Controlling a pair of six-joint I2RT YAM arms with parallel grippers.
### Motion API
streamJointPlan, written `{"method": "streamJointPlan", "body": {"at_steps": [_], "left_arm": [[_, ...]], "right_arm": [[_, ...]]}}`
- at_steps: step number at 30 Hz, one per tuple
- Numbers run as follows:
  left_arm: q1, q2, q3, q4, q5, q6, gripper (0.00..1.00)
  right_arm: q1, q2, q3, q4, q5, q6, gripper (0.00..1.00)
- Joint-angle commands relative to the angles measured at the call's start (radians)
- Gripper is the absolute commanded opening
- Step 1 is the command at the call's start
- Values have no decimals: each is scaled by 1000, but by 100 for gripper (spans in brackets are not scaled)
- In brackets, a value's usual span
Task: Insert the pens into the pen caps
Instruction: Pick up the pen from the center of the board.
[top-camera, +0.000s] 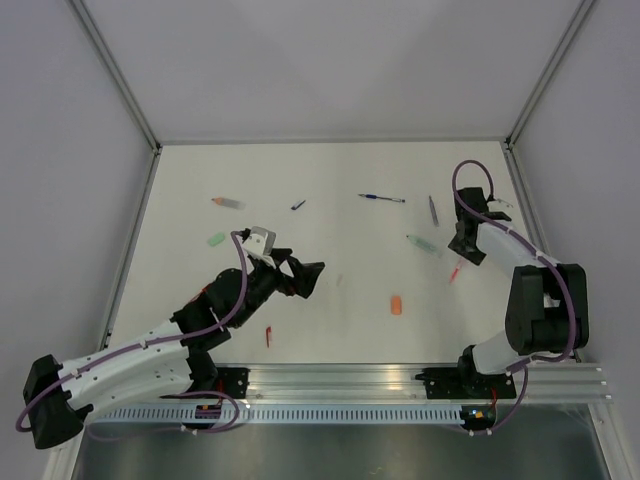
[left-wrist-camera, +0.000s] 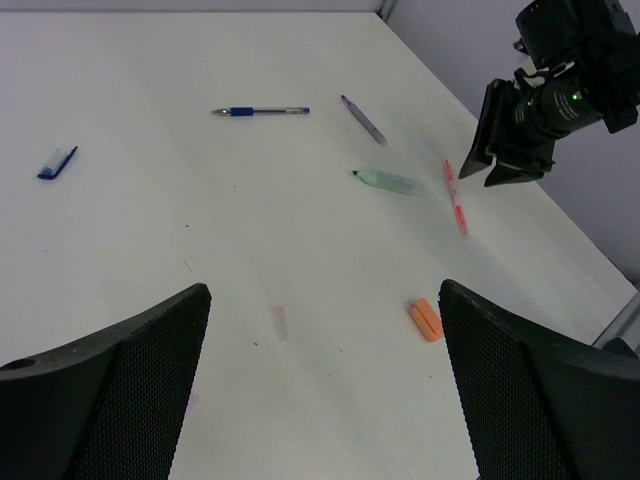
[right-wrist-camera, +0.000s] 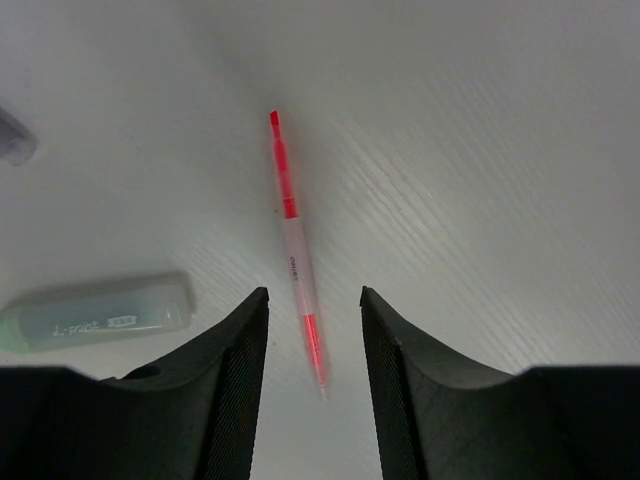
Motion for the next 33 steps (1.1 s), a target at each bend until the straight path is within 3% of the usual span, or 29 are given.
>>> {"method": "streamJointPlan", "body": {"at_steps": [1, 9, 18, 25, 27, 30, 33], "left_arm": [[-1, -27, -12, -6, -82, -4, 100], [-1, -25, -16, 5, -76, 1, 100], [-1, -5, -9, 5, -76, 2, 100], [-1, -18, -6, -9, -84, -4, 100], [-1, -18, -9, -4, -85, -9, 100], [-1, -5, -10, 7, -61, -10, 100], [-1, 1, -6, 4, -56, -9, 99]], "right_arm": [[-37, 27, -22, 49, -81, -1, 48], [-90, 83, -56, 142, -159, -21, 43], [-90, 145, -26, 113, -139, -22, 39], [-92, 148, -12, 66, -107, -45, 26], [-94, 162, 4, 46, -114, -54, 19], [-95, 163, 1, 58, -154, -82, 0], [-95, 165, -9, 87, -194, -103, 0]]}}
